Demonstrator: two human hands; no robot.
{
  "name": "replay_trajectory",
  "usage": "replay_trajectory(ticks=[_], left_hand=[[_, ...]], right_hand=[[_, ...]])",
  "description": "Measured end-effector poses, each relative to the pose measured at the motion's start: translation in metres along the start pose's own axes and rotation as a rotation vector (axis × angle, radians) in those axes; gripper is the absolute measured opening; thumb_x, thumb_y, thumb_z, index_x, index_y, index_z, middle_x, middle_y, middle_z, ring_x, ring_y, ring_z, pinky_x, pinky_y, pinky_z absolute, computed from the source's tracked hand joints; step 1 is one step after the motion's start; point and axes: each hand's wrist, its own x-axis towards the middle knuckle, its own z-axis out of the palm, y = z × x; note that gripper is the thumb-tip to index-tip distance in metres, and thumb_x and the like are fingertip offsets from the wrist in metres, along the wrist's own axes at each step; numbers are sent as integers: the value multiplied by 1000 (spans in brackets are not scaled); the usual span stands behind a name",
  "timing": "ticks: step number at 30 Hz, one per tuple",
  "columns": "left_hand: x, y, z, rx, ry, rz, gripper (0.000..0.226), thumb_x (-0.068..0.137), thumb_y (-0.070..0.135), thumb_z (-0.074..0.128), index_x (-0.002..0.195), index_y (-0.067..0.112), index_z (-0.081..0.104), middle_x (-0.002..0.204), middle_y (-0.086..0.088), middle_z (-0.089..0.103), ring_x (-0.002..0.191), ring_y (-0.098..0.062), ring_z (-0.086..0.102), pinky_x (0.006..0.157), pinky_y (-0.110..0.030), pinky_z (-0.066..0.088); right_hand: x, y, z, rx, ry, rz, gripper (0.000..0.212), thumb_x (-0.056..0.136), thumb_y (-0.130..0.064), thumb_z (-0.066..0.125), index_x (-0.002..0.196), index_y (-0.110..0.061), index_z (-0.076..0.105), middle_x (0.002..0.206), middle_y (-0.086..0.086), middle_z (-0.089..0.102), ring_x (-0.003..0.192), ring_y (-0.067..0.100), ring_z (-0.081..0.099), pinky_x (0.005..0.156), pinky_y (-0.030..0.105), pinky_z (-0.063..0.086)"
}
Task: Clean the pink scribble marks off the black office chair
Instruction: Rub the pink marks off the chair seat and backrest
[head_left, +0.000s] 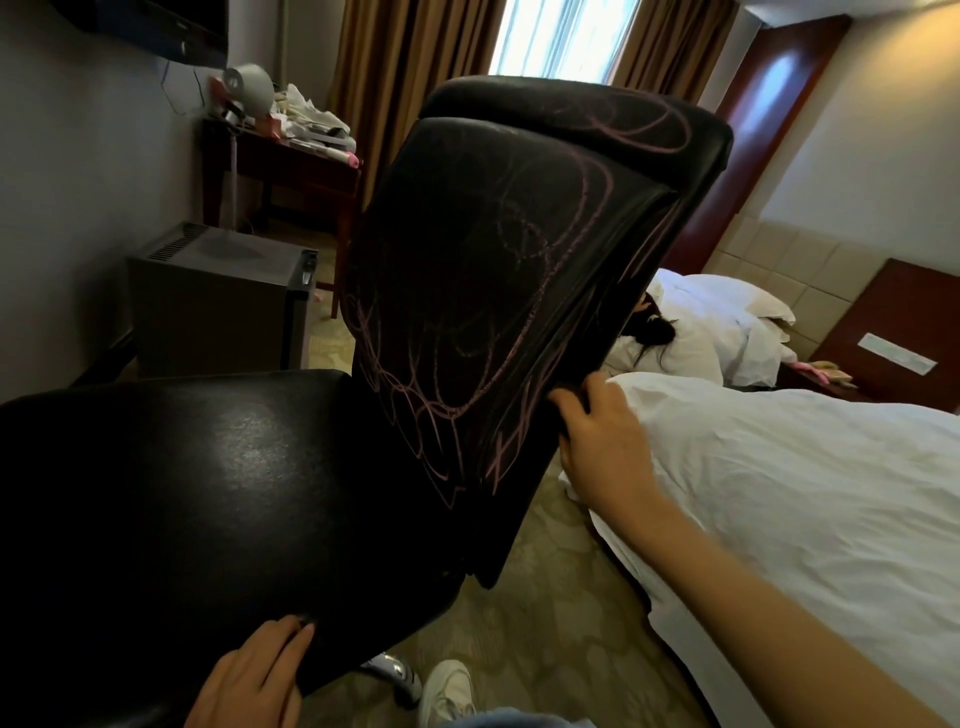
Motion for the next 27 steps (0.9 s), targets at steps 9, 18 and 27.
replay_trajectory(ticks=[9, 18, 27], left_hand=[[2, -13, 13, 47, 108, 63, 48, 82, 24, 31, 87, 7, 76, 93, -14, 72, 95, -16, 47, 81, -15, 30], [-2, -16, 22, 40, 112, 14, 49, 80, 24, 30, 93, 8, 75, 100, -12, 70, 100, -18, 47, 103, -13, 17], [-5, -8, 16, -14, -18, -59, 51, 68, 28, 37, 97, 10, 75, 103, -10, 70, 100, -20, 56, 92, -19, 30]], right_hand=[[25, -2, -50, 129, 83, -11, 33, 86, -25, 44, 104, -6, 63, 93, 15, 49, 81, 26, 48, 64, 30, 41], [77, 27, -54, -76, 151, 82, 23, 85, -9, 65, 106, -1, 60, 104, 22, 53, 88, 38, 52, 69, 49, 53], [22, 2, -8, 27, 72, 117, 19, 81, -8, 66, 99, -1, 63, 101, 19, 54, 84, 34, 52, 64, 42, 51]])
